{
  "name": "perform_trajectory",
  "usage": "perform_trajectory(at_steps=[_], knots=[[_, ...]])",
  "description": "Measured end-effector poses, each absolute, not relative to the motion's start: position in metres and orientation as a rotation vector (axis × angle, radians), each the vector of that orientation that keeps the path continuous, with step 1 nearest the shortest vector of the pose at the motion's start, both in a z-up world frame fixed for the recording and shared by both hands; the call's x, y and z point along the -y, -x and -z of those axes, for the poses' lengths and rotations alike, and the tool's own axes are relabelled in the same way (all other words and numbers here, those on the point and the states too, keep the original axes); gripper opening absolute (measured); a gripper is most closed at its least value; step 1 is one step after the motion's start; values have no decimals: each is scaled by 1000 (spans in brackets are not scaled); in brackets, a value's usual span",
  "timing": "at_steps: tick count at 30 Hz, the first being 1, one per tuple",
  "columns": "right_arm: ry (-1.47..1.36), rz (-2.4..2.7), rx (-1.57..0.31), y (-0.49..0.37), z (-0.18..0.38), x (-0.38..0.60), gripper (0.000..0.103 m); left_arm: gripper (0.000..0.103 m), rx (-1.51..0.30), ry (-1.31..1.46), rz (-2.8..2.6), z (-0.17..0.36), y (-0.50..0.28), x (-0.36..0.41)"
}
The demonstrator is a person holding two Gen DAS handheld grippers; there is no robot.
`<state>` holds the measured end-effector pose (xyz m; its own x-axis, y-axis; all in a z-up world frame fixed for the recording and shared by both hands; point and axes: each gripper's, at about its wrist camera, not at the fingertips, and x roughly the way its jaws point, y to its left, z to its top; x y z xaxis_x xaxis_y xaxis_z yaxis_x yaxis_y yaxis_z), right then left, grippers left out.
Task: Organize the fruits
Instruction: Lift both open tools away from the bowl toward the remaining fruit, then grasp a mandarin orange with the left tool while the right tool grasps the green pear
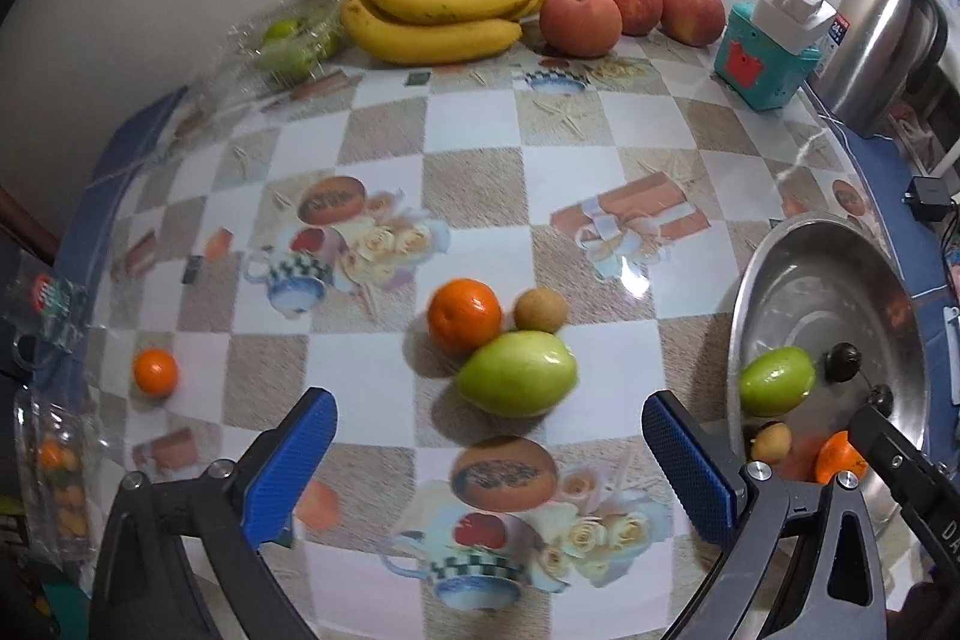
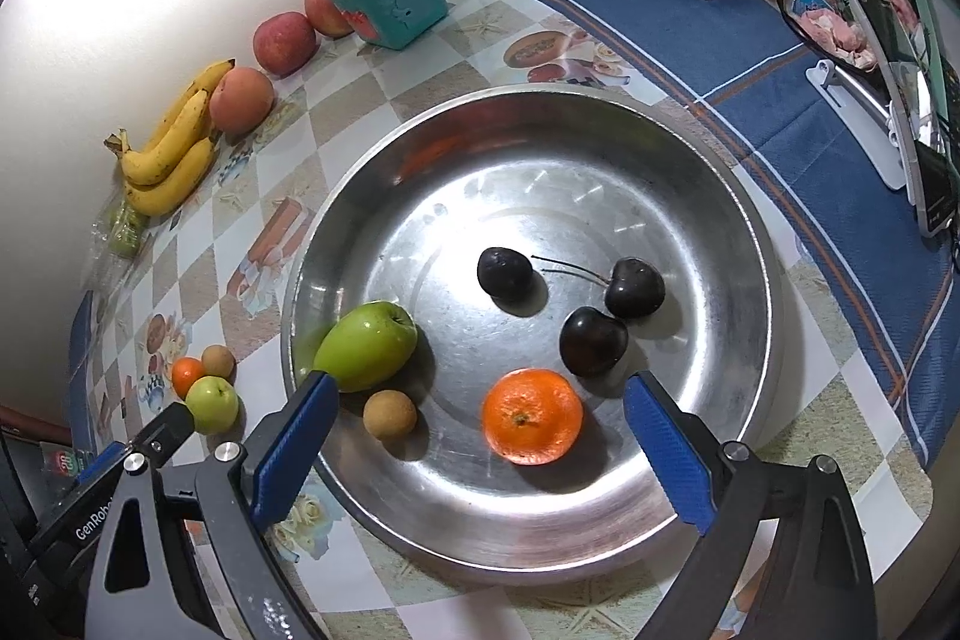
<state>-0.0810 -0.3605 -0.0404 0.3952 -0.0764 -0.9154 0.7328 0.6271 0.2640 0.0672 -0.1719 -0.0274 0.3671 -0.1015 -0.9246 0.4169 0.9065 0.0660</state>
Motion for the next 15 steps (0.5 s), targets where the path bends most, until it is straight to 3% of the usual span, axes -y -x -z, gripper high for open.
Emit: perform_trajectory(at_steps=[15], knots=[[-701,462,-995,65,25,338,96,103,-1065,-215,202,9,-103,99]])
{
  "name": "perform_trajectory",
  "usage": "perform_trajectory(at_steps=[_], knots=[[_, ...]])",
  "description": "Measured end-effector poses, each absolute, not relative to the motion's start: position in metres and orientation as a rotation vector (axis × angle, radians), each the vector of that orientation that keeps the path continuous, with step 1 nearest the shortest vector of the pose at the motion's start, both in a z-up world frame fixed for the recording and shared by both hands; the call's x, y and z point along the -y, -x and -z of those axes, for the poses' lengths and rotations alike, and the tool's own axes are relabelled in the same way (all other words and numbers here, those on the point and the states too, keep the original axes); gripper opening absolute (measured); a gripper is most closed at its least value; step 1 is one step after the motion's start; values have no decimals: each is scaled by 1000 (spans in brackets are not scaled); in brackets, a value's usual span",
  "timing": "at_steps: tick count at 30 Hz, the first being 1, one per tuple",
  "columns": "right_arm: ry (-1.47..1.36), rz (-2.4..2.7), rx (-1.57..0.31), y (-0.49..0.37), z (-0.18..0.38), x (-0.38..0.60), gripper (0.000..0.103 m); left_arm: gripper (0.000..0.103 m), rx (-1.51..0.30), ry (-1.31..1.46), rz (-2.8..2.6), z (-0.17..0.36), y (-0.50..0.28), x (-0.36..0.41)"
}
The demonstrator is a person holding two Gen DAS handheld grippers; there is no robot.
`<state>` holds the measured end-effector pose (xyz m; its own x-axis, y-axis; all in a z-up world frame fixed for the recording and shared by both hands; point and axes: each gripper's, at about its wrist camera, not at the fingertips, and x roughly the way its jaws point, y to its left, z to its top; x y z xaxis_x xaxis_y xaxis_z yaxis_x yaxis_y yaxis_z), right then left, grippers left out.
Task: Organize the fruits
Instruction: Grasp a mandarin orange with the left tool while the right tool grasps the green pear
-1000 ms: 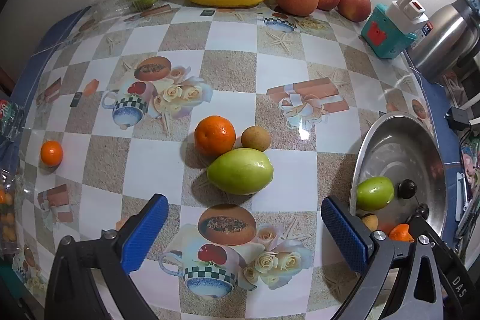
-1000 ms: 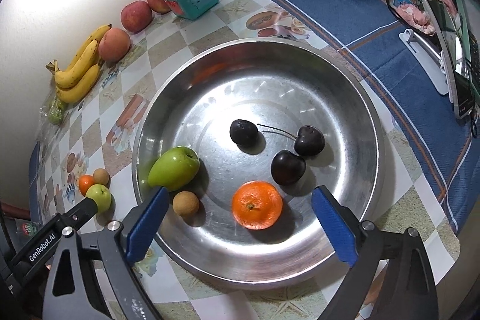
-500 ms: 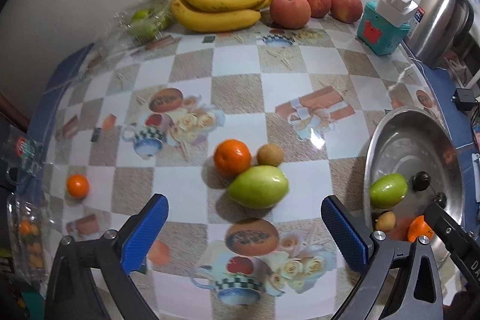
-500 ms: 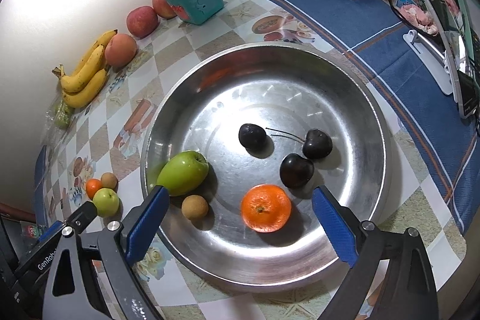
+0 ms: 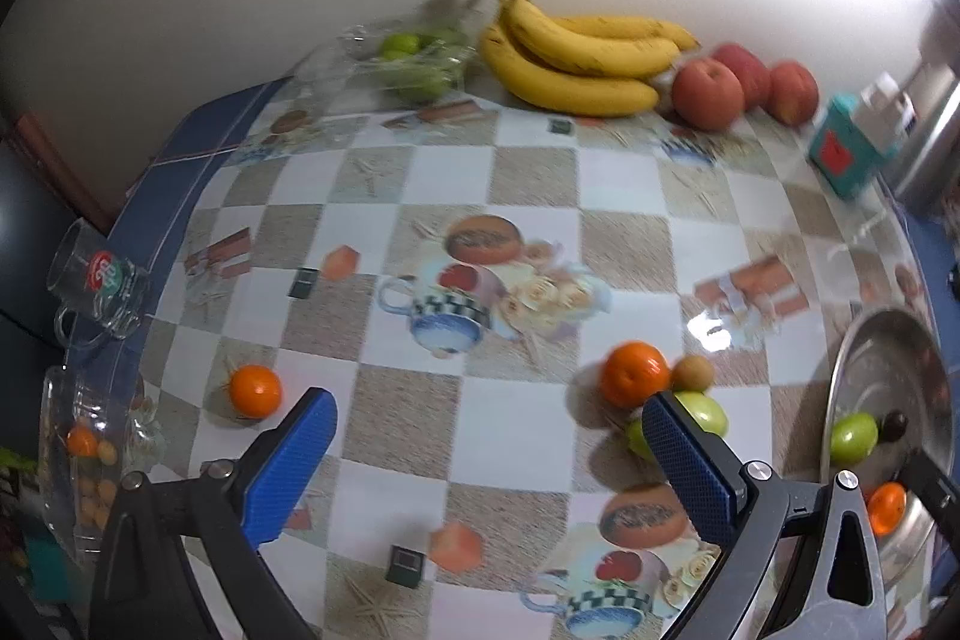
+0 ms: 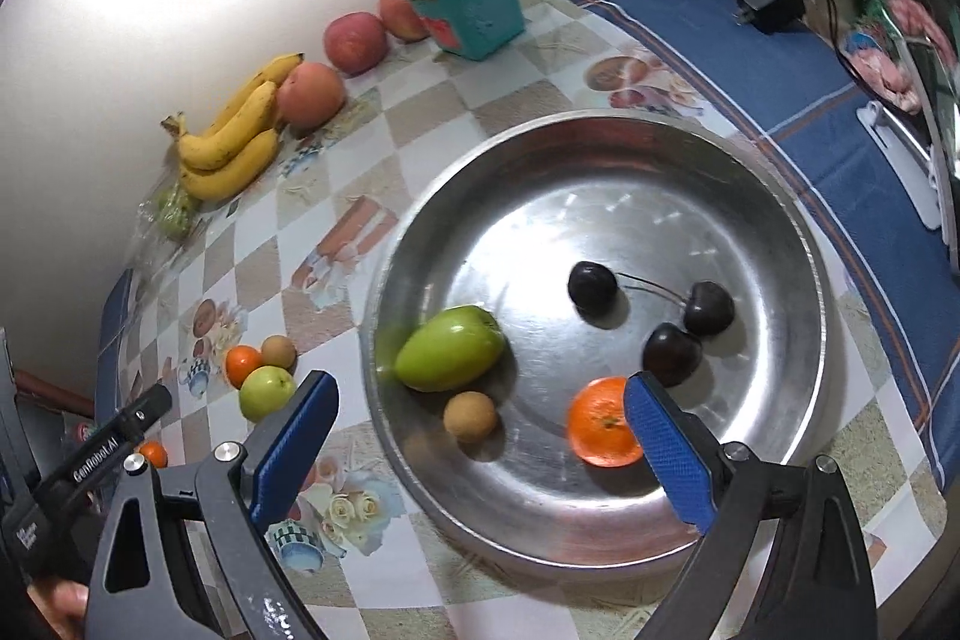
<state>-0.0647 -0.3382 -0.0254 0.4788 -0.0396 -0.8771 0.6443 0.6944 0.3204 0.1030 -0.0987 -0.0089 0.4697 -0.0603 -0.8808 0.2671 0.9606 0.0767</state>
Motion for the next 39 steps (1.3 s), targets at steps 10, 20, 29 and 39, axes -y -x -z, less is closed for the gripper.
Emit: perform_trajectory(at_steps=[10,20,29,39], knots=[[-631,373,-1019,45,28,308,96,103,-1029,-254,118,4,-116,63],[-584,250,-1046,20,29,266,96,103,-1067,-126,94,4,-129,10],[-540,165,-1053,0,29,233,96,103,-1088,-39,66,7,-136,-23],[-544,173,-1069,-14,34,225,96,103,-1135,88,60,20,-145,-58]])
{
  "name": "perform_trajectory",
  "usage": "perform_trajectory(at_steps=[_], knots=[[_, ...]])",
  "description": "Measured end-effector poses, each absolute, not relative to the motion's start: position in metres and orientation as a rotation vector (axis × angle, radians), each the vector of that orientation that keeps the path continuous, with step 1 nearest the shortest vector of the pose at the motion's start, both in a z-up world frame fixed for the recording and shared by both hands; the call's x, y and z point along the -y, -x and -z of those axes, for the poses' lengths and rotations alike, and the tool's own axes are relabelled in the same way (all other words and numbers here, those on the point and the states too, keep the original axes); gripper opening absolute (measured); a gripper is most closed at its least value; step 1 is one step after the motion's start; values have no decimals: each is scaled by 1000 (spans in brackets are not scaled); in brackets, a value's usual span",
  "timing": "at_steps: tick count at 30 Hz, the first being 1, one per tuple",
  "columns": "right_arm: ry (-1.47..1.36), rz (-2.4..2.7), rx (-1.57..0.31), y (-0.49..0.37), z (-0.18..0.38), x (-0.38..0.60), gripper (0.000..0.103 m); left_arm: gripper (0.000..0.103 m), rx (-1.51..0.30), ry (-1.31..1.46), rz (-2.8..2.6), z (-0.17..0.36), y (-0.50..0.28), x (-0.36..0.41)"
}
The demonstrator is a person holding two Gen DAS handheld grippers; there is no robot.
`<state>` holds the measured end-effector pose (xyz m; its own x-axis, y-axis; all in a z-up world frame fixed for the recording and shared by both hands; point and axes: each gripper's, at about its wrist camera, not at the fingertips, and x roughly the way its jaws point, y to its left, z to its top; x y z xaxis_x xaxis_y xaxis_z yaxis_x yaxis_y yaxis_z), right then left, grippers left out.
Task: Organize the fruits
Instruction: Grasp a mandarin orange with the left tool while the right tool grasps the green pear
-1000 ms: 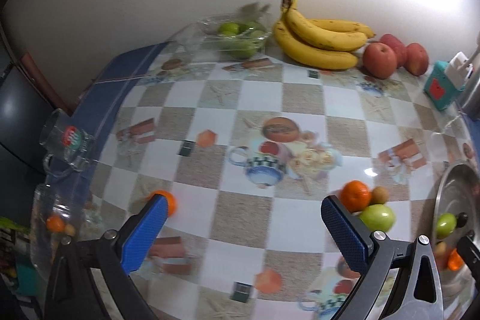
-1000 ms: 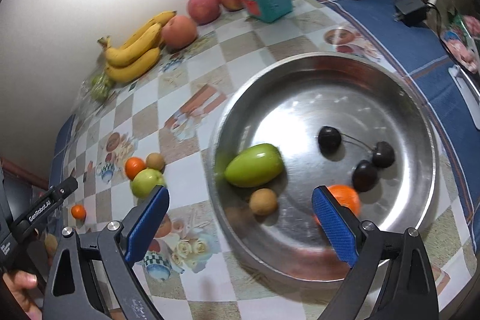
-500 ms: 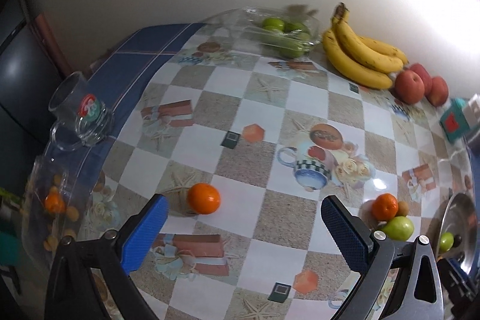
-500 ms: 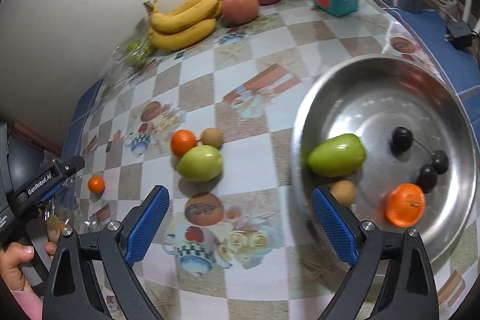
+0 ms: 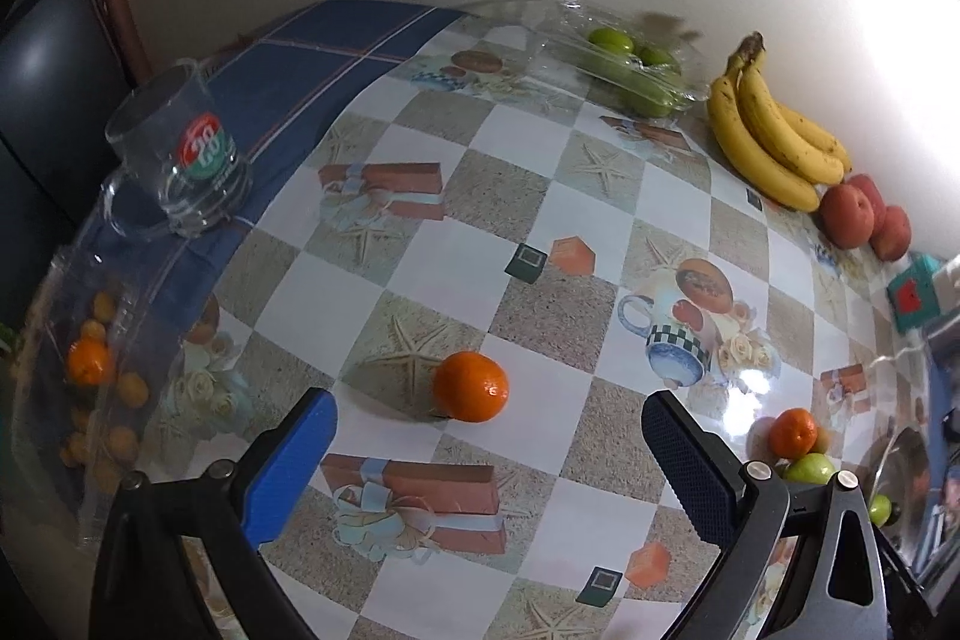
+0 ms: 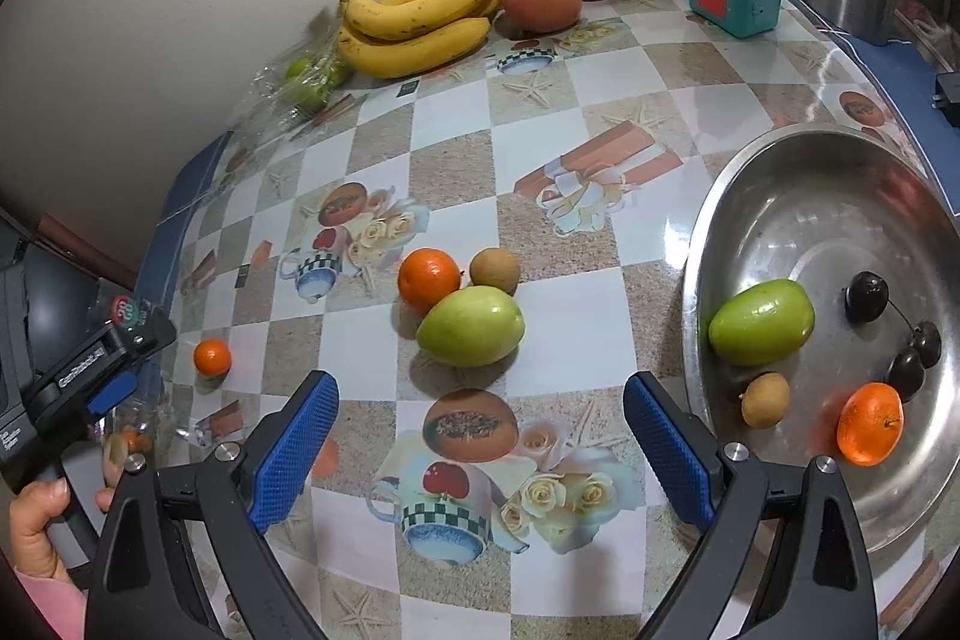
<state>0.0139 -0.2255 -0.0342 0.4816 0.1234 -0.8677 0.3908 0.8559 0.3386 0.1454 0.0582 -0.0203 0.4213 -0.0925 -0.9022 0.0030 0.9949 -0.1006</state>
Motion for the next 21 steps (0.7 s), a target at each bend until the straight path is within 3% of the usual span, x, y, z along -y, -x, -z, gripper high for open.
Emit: perform_trajectory(at_steps=[4,8,13,21], knots=[[-552,196,-1070,-15,37,231,96,101,-1144,111,58,25,-147,-66],[-545,223,-1068,-18,38,235,96,92,-1159,125,61,32,-150,-73],[-504,207,-1098,-33,45,225,88,88,-1198,141,48,47,-155,-78],[-460,199,-1171,-50,68,215,87,80,-1224,155,45,62,-163,-78]])
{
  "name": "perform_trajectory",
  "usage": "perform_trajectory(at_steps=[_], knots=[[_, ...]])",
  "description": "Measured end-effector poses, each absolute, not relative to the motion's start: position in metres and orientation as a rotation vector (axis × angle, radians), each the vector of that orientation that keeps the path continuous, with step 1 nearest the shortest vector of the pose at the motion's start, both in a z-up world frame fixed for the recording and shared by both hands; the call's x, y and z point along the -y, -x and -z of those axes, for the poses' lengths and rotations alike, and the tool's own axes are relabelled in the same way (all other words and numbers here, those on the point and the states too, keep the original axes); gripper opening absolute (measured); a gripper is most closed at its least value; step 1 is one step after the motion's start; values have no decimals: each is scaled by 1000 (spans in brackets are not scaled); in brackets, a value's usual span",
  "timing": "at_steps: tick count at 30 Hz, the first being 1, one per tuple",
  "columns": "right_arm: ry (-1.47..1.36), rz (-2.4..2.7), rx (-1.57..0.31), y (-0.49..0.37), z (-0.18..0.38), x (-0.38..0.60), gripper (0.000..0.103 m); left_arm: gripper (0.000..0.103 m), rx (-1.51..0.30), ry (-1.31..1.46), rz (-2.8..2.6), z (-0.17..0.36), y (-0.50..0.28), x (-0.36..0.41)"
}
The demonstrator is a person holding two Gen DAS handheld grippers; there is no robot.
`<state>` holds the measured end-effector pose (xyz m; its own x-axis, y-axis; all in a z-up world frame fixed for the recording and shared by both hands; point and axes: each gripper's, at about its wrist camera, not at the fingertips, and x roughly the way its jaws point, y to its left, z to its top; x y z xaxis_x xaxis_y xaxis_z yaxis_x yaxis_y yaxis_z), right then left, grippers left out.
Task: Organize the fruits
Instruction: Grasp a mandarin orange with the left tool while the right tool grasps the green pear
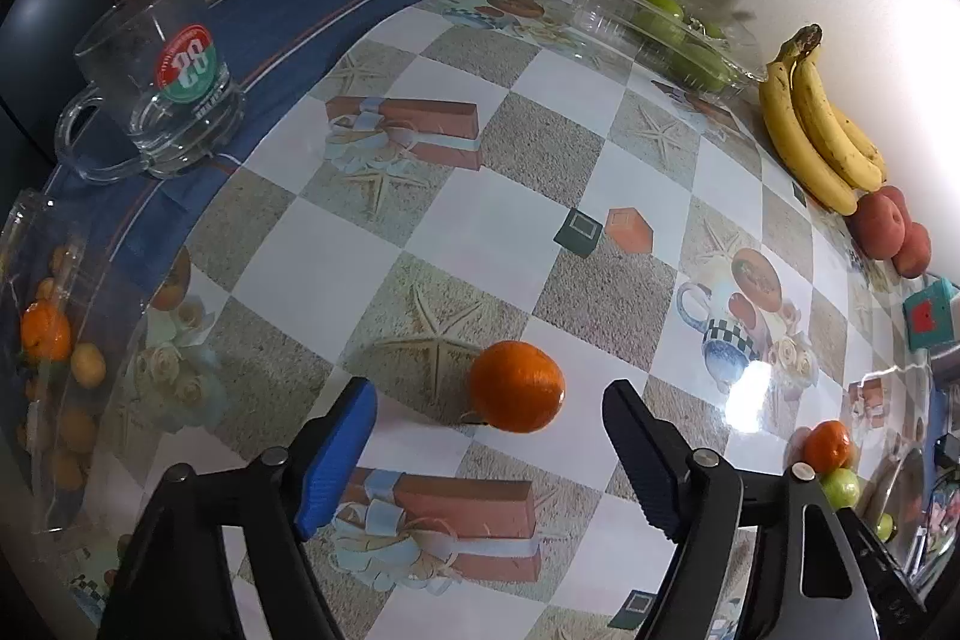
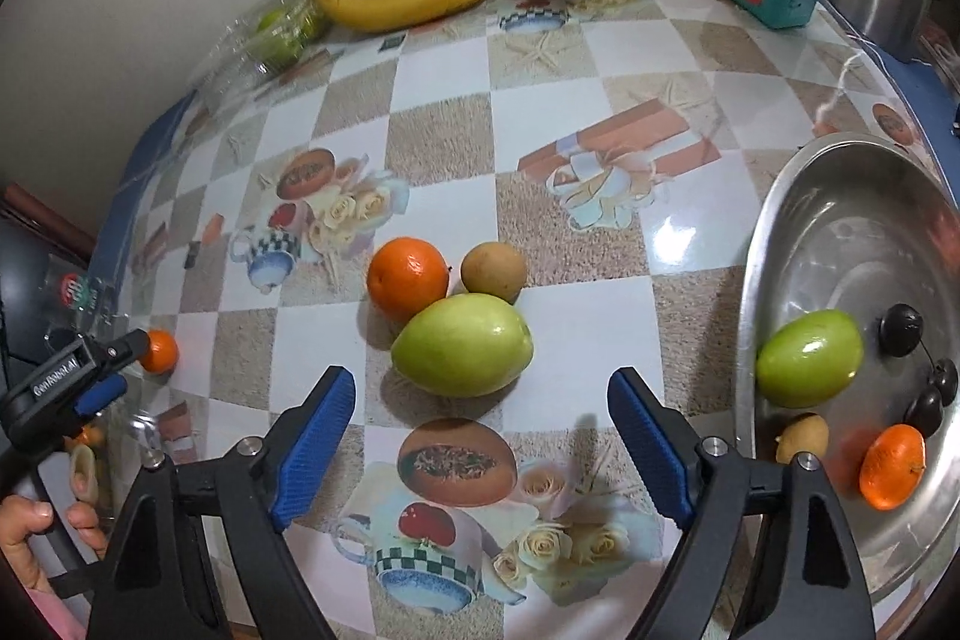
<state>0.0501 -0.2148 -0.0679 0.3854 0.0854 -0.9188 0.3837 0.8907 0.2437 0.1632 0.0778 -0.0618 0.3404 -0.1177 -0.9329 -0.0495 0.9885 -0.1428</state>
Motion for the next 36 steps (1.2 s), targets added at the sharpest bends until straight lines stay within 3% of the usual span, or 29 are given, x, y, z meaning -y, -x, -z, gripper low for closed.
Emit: perform_trajectory(at_steps=[6,9,13,36], knots=[[-426,199,-1205,-61,79,209,80,67,-1227,155,44,66,-167,-78],[-405,200,-1211,-67,81,206,77,55,-1228,154,49,68,-169,-76],[-383,202,-1215,-72,83,204,61,37,-1219,148,84,68,-171,-70],[-458,184,-1160,-63,62,206,57,36,-1196,114,82,52,-154,-51]])
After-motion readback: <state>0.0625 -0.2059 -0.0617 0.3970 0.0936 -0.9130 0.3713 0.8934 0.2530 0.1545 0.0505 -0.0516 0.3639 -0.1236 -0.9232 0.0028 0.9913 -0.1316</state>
